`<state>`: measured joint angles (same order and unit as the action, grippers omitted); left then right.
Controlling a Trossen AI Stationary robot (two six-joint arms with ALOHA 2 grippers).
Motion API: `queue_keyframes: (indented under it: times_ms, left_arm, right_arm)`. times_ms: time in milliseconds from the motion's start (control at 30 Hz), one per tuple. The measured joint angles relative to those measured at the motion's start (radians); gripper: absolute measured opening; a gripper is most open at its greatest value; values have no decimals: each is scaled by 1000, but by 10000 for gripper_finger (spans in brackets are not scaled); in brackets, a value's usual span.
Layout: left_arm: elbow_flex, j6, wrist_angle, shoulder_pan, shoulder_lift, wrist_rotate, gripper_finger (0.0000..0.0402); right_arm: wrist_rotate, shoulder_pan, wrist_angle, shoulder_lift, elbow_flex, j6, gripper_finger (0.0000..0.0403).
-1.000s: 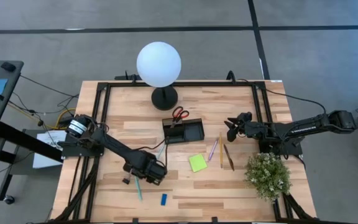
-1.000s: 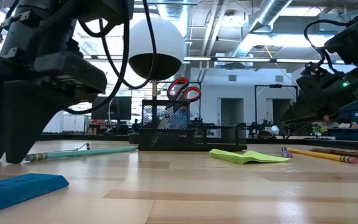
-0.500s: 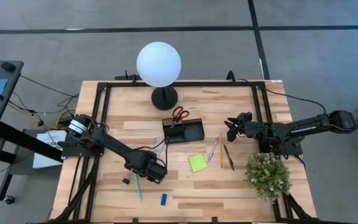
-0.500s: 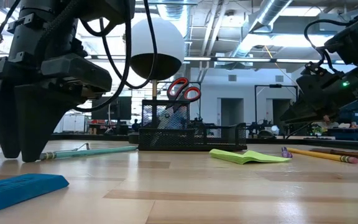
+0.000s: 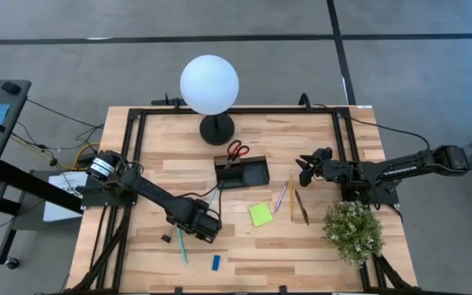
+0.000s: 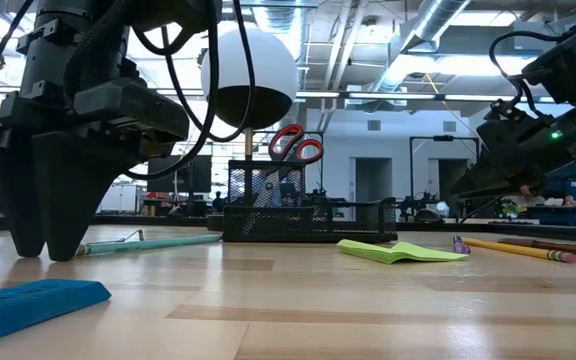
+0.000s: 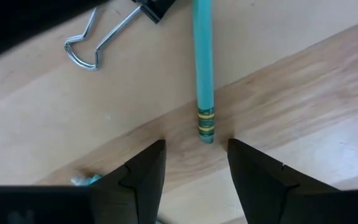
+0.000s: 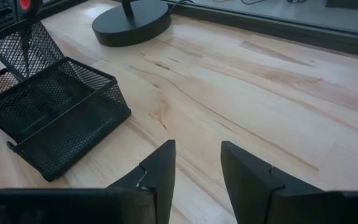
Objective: Pick and place office supplies into organizer
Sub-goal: Put the light blue pencil into the desk organizer
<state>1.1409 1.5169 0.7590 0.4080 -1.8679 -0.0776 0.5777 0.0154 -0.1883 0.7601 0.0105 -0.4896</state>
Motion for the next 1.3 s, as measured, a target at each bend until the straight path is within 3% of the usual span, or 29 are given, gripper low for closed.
queue_keyframes:
  times_ms: [133,400,767,967,1300]
  left_arm:
    - [0,-4,3,0,0,12,159]
    - [0,-41,-6,-15,0,56,94]
    - [0,-48,-13,-23,0,28,33]
    - [0,-65,-12,-24,0,-17,33]
    - [0,-94,-14,-22,-1,-24,72]
  right_arm:
    - [0,0,0,0,0,0,122]
    - [3,0,0,0,0,0,122]
    - [3,0,0,0,0,0,122]
    - [3,0,0,0,0,0,122]
    - [3,0,0,0,0,0,122]
